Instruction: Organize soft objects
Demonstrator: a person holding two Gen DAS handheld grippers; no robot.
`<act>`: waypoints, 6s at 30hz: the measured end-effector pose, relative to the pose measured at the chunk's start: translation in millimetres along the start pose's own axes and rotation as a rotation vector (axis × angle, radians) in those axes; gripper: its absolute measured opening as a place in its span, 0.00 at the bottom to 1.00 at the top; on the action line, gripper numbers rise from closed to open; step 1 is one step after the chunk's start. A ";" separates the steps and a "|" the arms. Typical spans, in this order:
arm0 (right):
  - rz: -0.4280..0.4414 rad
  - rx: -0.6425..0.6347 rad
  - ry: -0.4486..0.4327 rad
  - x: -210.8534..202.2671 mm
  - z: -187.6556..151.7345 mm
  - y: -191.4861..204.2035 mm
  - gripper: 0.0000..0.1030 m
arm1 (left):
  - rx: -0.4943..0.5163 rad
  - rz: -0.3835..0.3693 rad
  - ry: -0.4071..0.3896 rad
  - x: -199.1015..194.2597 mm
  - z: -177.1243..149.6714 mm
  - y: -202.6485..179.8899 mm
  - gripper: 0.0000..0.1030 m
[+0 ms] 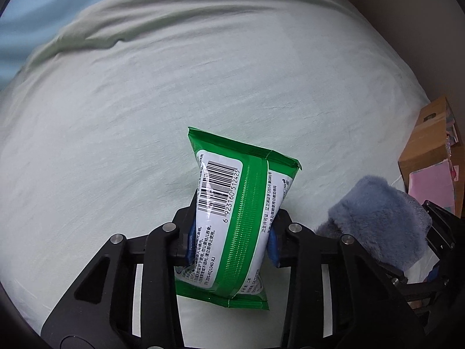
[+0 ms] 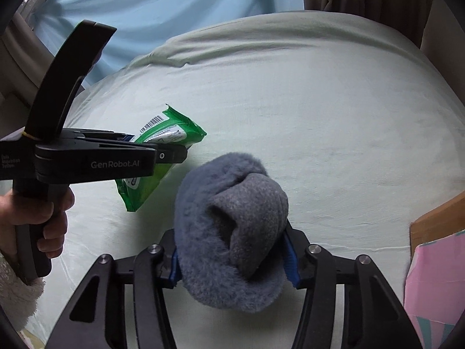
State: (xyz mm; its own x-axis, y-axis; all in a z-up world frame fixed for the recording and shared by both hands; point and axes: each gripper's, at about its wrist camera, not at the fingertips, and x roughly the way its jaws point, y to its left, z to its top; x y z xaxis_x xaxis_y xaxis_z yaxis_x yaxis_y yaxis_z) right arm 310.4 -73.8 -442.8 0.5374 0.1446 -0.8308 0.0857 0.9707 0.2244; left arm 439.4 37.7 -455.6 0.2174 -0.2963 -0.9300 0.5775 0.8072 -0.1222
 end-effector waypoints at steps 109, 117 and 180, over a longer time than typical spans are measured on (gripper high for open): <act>-0.006 0.041 0.048 -286.9 35.8 -345.9 1.00 | -0.385 0.089 -0.129 -163.6 20.5 -423.1 1.00; 0.004 -0.075 -0.163 -386.6 35.4 -268.2 1.00 | -0.369 0.194 -0.342 -293.6 -27.5 -393.0 1.00; -0.057 -0.193 -0.528 -541.1 -36.3 -93.3 1.00 | -0.346 0.401 -0.783 -508.8 -171.1 -369.1 1.00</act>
State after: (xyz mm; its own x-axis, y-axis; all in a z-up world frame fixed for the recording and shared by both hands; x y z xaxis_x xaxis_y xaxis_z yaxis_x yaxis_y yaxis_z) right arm -18.8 -235.6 -32.6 0.8877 0.0235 -0.4598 -0.0012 0.9988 0.0486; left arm -18.9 -22.2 3.4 0.8882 -0.1207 -0.4433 0.1067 0.9927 -0.0565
